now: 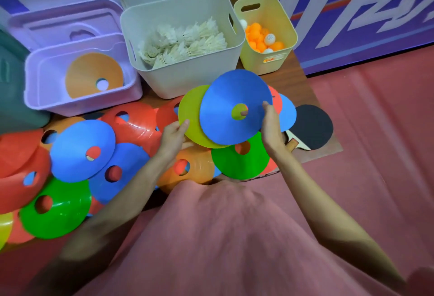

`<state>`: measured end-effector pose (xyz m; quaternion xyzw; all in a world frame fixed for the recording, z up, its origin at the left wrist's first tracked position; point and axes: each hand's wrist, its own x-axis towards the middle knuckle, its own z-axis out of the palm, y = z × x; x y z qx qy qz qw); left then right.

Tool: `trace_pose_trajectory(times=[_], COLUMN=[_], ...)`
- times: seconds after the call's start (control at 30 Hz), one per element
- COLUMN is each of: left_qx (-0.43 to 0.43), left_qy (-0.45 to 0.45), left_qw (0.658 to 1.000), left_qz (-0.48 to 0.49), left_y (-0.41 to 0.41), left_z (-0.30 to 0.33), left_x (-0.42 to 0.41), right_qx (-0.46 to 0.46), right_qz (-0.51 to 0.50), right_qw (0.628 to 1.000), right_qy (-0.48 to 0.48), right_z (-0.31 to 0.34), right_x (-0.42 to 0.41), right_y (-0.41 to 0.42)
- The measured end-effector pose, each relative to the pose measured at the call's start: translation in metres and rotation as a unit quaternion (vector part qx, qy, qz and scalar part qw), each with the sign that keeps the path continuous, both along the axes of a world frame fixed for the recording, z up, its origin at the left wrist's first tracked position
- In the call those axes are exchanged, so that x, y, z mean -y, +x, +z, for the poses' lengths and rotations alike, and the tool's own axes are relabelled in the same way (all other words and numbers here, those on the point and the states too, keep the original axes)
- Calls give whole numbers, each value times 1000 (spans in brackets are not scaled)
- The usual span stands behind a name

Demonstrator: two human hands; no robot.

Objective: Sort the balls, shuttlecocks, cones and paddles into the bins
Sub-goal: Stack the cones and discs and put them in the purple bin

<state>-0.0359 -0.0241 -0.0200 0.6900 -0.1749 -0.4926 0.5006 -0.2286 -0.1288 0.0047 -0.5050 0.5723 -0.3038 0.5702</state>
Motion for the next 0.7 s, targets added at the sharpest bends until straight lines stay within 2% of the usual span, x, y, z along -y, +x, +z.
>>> trace_pose_trajectory(times=[0.07, 0.23, 0.43, 0.53, 0.7], left_qx=[-20, -31, -3, 15, 28], left_qy=[-7, -26, -29, -17, -5], left_qw=[1000, 999, 997, 999, 998], left_qz=[-5, -36, -73, -46, 48], left_y=[1, 5, 9, 13, 23], left_z=[3, 11, 15, 14, 6], left_x=[-2, -9, -17, -22, -32], right_qx=[-40, -156, -142, -138, -130], right_qz=[12, 61, 136, 103, 27], right_qw=[999, 979, 972, 973, 981], right_qy=[-8, -113, -129, -154, -143], right_z=[-7, -16, -26, -30, -33], right_x=[-1, -3, -8, -17, -32], right_y=[-2, -5, 6, 13, 17])
